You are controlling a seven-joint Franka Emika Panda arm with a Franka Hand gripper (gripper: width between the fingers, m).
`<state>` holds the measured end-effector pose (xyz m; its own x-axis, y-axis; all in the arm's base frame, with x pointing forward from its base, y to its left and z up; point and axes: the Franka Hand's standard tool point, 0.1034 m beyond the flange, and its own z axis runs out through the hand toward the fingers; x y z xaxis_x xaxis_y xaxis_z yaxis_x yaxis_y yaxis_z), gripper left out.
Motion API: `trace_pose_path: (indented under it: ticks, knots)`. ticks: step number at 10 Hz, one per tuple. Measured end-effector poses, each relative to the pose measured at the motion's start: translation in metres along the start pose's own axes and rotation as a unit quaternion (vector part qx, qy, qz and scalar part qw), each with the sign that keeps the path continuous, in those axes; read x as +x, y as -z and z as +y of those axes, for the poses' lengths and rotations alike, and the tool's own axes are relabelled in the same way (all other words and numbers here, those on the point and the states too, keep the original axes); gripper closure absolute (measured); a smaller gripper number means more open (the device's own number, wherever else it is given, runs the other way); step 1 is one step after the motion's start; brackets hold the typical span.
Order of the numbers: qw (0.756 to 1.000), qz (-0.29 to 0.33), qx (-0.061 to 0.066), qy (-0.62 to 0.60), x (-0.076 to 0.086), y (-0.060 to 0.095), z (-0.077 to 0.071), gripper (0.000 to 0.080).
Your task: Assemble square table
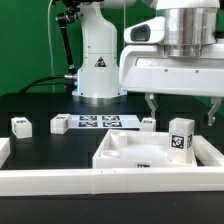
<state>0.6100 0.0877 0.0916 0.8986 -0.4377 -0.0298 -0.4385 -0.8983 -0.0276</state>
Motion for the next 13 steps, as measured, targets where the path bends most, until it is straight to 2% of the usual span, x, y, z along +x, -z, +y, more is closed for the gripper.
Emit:
trace_pose_path:
  ticks: [3, 5, 6, 9, 13]
  knots:
    - [1.000, -0.001, -0.001, -0.001, -0.001, 0.000, 0.001, 0.0151]
    - [0.999, 0.010, 0.002, 0.045, -0.001, -0.002, -0.001, 0.0151]
    - [0.997, 0.013, 0.004, 0.082, -0.008, -0.002, 0.000, 0.0151]
    - [0.982, 0.003, 0.001, 0.188, -0.019, 0.003, 0.016, 0.0151]
    - [0.982, 0.002, 0.001, 0.187, -0.019, 0.002, 0.018, 0.0151]
